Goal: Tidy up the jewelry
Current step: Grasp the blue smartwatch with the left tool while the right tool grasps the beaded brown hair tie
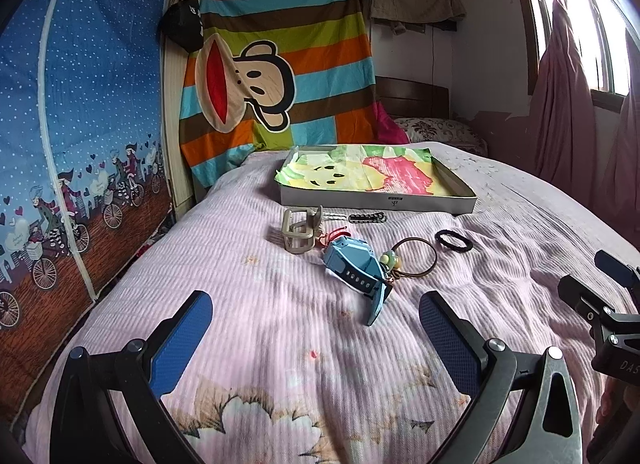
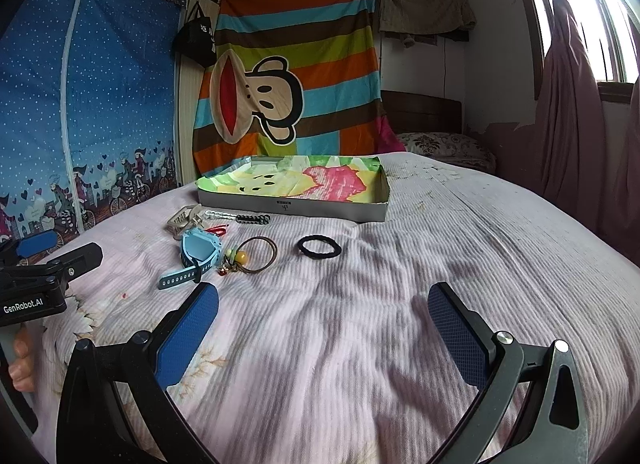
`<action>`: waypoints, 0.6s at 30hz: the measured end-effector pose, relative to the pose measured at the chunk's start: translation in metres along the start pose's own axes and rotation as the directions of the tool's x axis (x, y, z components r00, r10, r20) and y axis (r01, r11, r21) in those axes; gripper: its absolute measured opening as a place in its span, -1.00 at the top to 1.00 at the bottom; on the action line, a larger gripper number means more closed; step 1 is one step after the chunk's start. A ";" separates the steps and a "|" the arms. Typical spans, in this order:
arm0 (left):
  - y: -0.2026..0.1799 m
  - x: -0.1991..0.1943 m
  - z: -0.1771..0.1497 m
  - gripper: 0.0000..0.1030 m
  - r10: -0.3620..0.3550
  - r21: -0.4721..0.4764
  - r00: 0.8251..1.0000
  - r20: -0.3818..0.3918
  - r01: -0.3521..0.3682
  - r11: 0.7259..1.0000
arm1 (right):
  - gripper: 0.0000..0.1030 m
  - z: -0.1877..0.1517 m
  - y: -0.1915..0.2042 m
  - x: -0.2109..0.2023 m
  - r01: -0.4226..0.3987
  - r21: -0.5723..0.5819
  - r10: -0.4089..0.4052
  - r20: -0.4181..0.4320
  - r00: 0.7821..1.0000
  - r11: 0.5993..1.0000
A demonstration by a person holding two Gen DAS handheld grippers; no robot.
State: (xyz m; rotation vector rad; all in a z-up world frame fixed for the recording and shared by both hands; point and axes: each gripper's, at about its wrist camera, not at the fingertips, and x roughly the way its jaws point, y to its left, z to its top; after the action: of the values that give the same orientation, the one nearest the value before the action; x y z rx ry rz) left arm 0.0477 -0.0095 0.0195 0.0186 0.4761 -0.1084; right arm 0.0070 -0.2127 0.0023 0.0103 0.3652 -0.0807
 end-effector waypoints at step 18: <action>0.003 0.125 0.031 -0.11 -0.181 -0.073 0.911 -0.371 0.165 0.984 | 0.13 0.030 0.009 0.135 -0.231 0.067 0.240 -0.243 0.940 0.971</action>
State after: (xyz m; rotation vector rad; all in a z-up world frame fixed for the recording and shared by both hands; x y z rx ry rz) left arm 0.1727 -0.0205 -0.0106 -0.0435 0.8662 -0.2731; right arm 0.1435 -0.2149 -0.0181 0.1023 0.6124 0.1529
